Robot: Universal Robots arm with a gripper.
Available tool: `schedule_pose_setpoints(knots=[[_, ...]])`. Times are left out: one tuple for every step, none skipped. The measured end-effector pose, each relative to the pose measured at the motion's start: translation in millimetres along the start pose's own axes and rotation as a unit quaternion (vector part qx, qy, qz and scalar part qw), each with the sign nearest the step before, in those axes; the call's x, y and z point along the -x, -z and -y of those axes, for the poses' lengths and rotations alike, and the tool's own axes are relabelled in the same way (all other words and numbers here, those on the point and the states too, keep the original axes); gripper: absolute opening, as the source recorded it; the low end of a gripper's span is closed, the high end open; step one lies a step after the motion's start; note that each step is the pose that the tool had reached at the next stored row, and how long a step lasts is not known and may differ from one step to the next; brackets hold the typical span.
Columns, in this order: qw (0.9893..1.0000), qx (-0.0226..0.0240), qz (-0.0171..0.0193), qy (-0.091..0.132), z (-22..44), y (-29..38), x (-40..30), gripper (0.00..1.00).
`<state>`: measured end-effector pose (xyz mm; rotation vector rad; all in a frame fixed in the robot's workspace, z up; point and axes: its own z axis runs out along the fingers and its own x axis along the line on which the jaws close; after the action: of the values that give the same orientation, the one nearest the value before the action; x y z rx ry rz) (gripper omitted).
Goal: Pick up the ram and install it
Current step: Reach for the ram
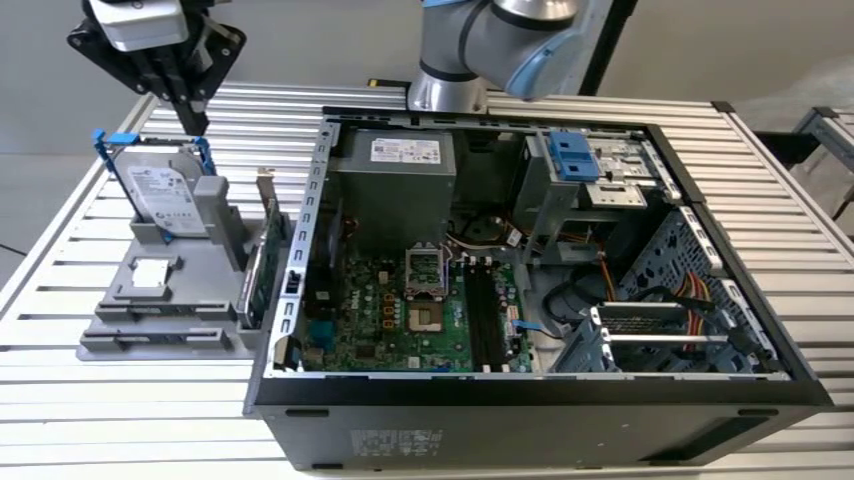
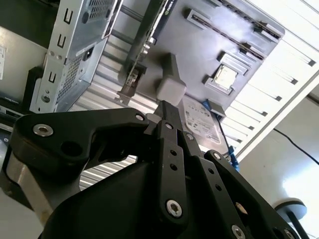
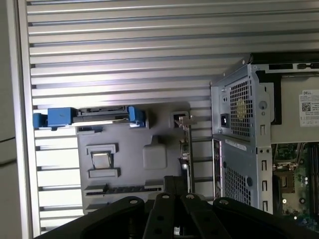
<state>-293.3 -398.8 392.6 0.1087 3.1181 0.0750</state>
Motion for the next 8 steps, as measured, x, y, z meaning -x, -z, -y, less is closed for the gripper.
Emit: schedule_pose_setpoints(knots=[[1.0, 0.0, 0.0, 0.0, 0.1, 0.0, -1.2, 0.0], [1.0, 0.0, 0.0, 0.0, 0.2, 0.0, -2.5, 0.0], [1.0, 0.0, 0.0, 0.0, 0.3, 0.1, -3.8, 0.0], [1.0, 0.0, 0.0, 0.0, 0.4, 0.1, -5.1, 0.0], [1.0, 0.0, 0.0, 0.0, 0.5, 0.2, -6.5, 0.0], [1.0, 0.0, 0.0, 0.0, 0.6, 0.1, -7.8, 0.0], [1.0, 0.0, 0.0, 0.0, 0.6, 0.2, -9.0, 0.0], [1.0, 0.0, 0.0, 0.0, 0.7, 0.2, -10.4, 0.0]])
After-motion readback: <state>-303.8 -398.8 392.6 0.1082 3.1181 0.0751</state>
